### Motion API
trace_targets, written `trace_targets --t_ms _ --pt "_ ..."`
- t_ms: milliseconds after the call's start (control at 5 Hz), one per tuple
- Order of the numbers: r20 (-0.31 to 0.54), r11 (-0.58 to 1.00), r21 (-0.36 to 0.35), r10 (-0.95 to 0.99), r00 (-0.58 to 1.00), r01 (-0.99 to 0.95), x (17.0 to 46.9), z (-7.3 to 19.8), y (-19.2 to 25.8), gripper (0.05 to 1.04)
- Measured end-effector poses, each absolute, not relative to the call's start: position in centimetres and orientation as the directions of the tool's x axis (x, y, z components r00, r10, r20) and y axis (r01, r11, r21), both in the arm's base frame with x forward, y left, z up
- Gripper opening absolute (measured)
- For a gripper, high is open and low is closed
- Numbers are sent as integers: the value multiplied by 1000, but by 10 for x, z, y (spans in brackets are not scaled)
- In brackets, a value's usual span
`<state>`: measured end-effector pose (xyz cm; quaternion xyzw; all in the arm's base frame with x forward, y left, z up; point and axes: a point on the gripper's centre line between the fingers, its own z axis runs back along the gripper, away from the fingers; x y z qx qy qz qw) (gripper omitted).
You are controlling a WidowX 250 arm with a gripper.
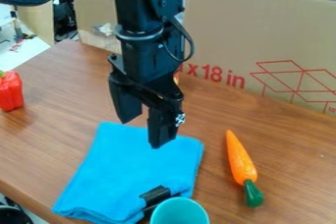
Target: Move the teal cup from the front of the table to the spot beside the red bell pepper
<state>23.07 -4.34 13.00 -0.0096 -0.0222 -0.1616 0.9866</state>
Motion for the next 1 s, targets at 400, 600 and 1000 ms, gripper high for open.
trace_targets --t_ms 400,600,1000 --pt "24 925 -19 -379 925 380 221 124 -66 1001" --pt "62 894 -46 -443 894 446 213 127 -97 1001" --pt "-33 879 -78 -473 880 470 189 93 -122 1001"
